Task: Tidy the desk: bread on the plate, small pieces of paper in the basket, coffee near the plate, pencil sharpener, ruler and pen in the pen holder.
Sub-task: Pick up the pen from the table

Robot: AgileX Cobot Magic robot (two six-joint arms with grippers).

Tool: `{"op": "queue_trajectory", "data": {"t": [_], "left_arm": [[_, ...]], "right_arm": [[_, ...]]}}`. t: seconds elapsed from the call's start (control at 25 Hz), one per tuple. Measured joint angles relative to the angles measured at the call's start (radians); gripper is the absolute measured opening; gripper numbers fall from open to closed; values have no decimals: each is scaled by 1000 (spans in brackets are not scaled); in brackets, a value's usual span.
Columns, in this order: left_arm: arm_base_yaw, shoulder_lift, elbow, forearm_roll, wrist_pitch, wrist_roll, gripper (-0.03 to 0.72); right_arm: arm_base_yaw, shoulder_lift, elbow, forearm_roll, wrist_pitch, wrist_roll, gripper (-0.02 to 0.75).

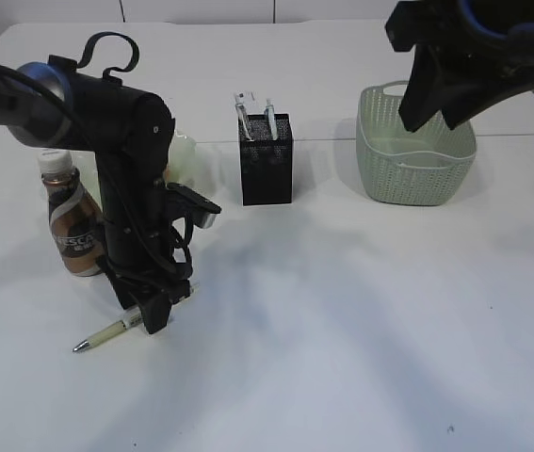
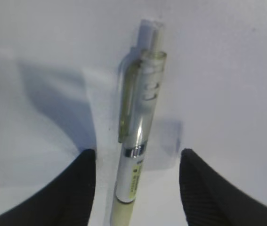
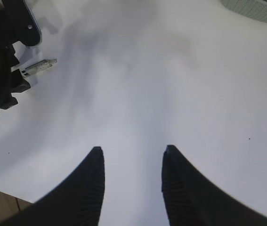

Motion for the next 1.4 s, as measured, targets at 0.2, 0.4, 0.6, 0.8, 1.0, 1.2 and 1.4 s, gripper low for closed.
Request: {"op": "queue_trajectory", "data": {"t": [0.2, 0.4, 0.6, 0.8, 1.0, 1.2, 1.4], "left_arm": [[0, 6, 0, -5, 0, 0, 394], [0, 6, 0, -5, 0, 0, 393], [0, 13, 0, -5, 0, 0, 375], [0, 17, -2, 0, 0, 6, 285], [0, 19, -5, 0, 1, 17, 171], [0, 19, -5, 0, -1, 19, 101], [2, 19, -5, -29, -6, 21, 81]], "right_arm": [[0, 0, 0, -2, 0, 0, 334], [0, 0, 0, -2, 0, 0, 334], [0, 0, 0, -2, 0, 0, 334], [0, 0, 0, -6, 0, 0, 334], [0, 0, 0, -9, 0, 0, 334], [0, 0, 0, -8, 0, 0, 334], [0, 0, 0, -8, 0, 0, 334]]}}
